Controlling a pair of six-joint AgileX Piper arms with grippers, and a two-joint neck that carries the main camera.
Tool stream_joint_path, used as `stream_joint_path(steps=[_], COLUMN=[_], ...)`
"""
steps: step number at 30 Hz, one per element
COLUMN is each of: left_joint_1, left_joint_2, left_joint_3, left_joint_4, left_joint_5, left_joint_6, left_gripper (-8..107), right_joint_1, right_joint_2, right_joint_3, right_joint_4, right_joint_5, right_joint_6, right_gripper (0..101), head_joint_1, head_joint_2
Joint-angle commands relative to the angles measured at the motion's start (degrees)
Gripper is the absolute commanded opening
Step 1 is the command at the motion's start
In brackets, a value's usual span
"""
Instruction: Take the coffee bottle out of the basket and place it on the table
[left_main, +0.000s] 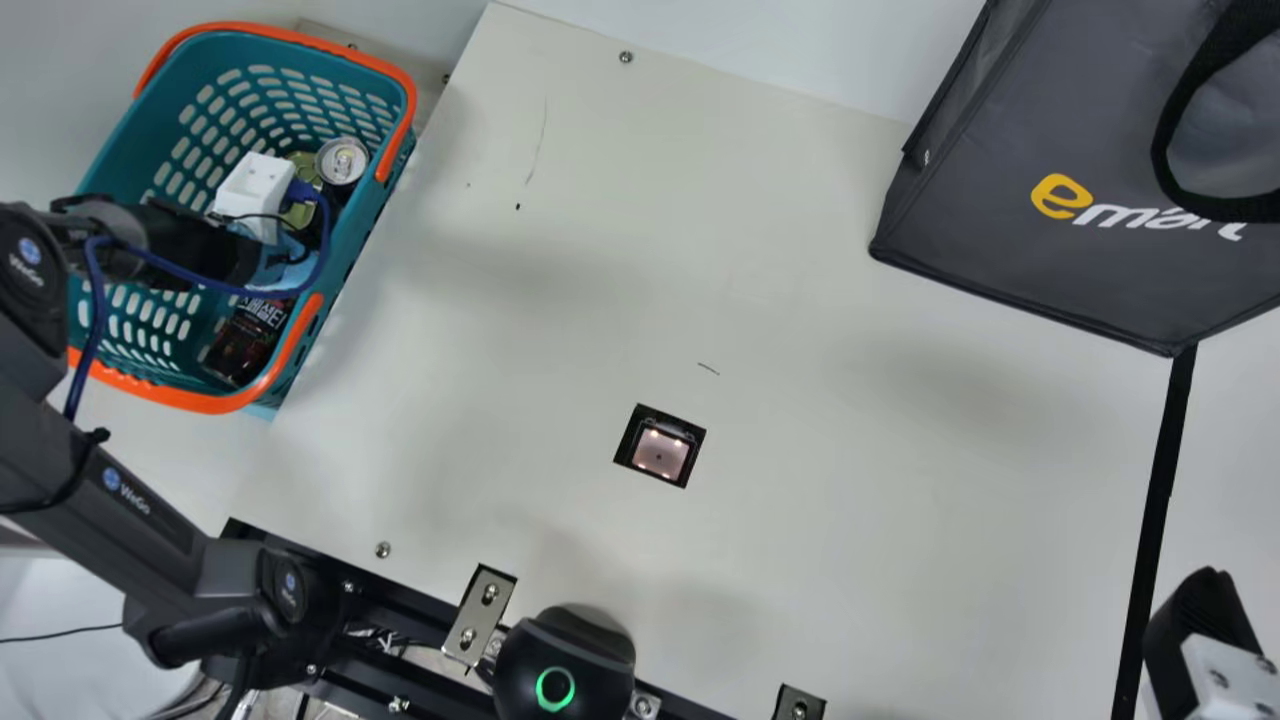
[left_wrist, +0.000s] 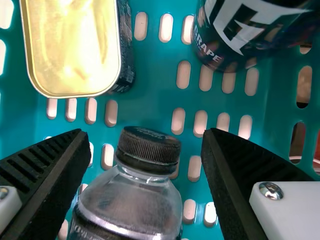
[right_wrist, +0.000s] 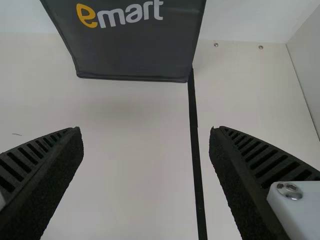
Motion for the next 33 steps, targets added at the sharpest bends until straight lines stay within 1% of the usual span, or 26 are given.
stream_joint_path(steps=[1,12,13,14,24,25,33], left_joint_1=[-0.1,-0.47,-0.5,-0.52,-0.6,-0.56,-0.03], left_joint_2=[0.34,2.01,2.07,2.14,2.12,2.11,1.33], left_joint_3=[-0.16,-1.36,-1.41,-1.46,-1.26,-1.25,-1.3], left_joint_4=[-0.36,-2.13,-2.14,-2.26,-2.17,-2.08,-0.85], left_joint_5=[-0.11,-0.48,-0.49,-0.51,-0.76,-0.76,-0.38], left_joint_6=[0.33,1.77,1.77,1.89,1.76,1.69,0.47], left_gripper=[90,90,83,80,13,10,10], right_joint_1=[0.0,0.0,0.0,0.0,0.0,0.0,0.0], right_joint_2=[0.0,0.0,0.0,0.0,0.0,0.0,0.0], right_joint_3=[0.0,0.0,0.0,0.0,0.0,0.0,0.0], right_joint_4=[0.0,0.0,0.0,0.0,0.0,0.0,0.0], right_joint_5=[0.0,-0.05,-0.05,-0.05,-0.05,-0.05,-0.05], right_joint_6=[0.0,0.0,0.0,0.0,0.0,0.0,0.0], right_gripper=[91,91,91,91,91,91,91], head_joint_1=[-1.48,-1.48,-1.48,-1.48,-1.48,-1.48,-1.48], head_joint_2=[0.14,0.14,0.14,0.14,0.14,0.14,0.14])
